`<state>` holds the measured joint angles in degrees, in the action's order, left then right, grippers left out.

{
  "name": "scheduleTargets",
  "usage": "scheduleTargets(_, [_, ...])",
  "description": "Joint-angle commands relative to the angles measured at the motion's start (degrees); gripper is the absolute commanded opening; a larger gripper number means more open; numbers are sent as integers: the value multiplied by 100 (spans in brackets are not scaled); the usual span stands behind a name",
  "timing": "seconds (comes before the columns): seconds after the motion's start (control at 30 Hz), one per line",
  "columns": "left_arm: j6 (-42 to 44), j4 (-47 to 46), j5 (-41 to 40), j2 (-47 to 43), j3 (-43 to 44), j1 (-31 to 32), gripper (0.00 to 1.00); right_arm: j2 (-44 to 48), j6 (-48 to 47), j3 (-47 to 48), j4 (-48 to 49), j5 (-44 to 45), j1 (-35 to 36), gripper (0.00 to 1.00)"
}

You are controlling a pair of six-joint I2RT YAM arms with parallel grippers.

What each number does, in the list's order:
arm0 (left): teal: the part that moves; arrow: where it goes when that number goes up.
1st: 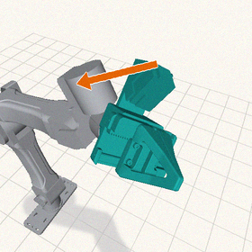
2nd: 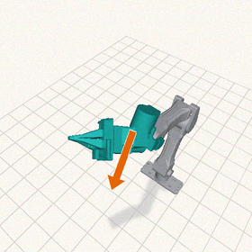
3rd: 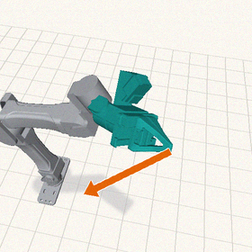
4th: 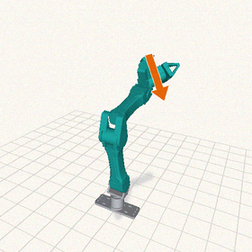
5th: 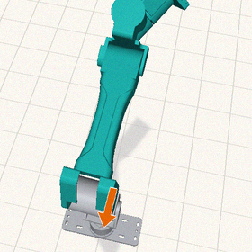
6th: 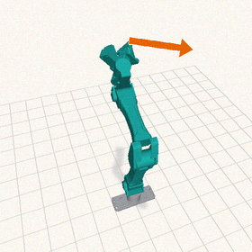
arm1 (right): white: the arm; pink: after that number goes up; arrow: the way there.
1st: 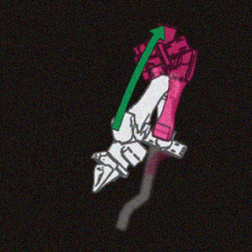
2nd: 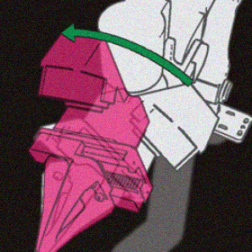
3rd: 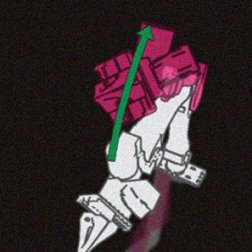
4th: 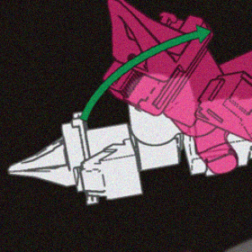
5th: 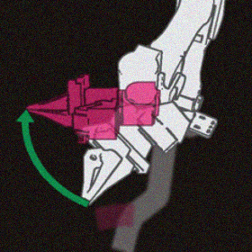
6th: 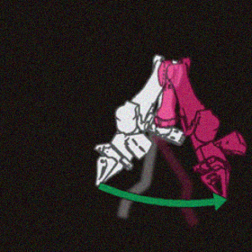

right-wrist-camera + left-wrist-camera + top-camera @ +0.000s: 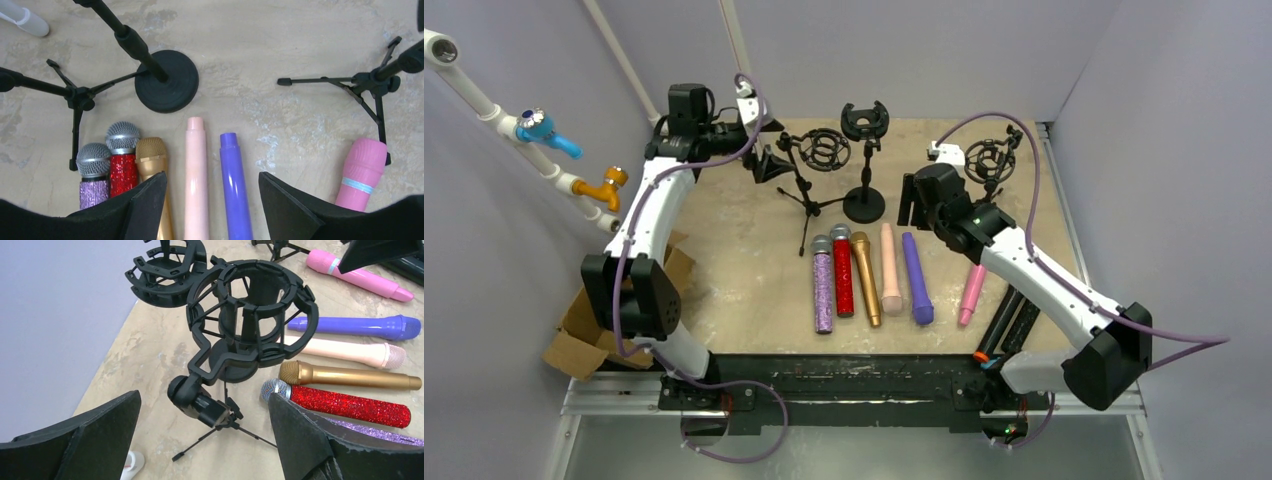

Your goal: Attach the microphones to the stand

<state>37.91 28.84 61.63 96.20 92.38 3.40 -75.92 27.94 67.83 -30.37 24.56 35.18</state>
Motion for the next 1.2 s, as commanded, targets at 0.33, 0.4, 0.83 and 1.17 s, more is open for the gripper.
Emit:
scheduleTargets(0.33, [-931,-1529,-943,-113,-564,388,83,587,345,-424,-93,10,-25,70])
scheduleTargets(0.4, [-1018,-1688,-923,-49,-572,389,73,621,328,-433,-62,1,-21,69])
scheduleTargets(0.83, [-427,-930,-1368,-201,-70,373,4,517,282,-440,59,-104,-15,67])
scheduleTargets(1.17, [-351,-185,-1723,-489,87,143,2,455,264,-455,101,-152,-20,67])
